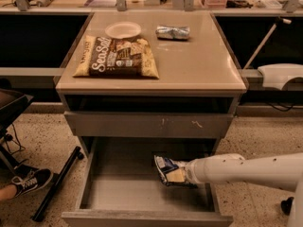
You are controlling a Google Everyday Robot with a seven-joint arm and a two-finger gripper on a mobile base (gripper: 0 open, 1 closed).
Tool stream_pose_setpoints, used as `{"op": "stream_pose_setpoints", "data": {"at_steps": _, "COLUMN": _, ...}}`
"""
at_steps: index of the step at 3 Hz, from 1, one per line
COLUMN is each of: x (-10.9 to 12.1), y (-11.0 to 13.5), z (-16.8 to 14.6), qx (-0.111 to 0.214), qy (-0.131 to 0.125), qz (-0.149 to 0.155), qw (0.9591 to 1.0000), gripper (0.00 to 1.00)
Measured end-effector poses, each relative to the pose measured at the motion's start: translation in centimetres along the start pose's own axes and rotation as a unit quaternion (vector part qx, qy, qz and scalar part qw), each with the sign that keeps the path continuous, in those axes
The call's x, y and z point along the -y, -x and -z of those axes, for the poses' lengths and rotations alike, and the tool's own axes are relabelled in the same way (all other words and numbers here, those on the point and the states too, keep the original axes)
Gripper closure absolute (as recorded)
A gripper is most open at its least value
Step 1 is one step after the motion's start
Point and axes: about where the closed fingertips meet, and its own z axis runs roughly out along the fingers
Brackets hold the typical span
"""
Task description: Place blue chip bag into middle drawer
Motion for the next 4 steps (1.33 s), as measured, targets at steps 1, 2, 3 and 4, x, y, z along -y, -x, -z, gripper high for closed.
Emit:
{"op": "stream_pose_setpoints", "data": {"at_steps": 1, "x": 1.5, "y": -1.3, "z": -2.2, "qx": 0.008, "qy": -0.002, "qz": -0.023, "qw": 0.9997, "gripper": 1.00}}
{"op": "stream_pose_setpoints", "data": {"at_steps": 2, "x": 2.4, "y": -2.4, "z": -3.5, "qx": 0.009, "qy": -0.001, "qz": -0.032, "qw": 0.9994, "gripper": 1.00}}
{"op": "stream_pose_setpoints", "data": {"at_steps": 3, "x": 2.4, "y": -2.4, "z": -3.6, "qx": 0.008, "qy": -0.001, "qz": -0.033, "qw": 0.9994, "gripper": 0.81}}
{"op": "stream_pose_setpoints", "data": {"at_steps": 4, "x": 2.4, "y": -2.4, "z": -3.6, "qx": 0.008, "qy": -0.001, "qz": -0.033, "qw": 0.9994, "gripper": 0.58}}
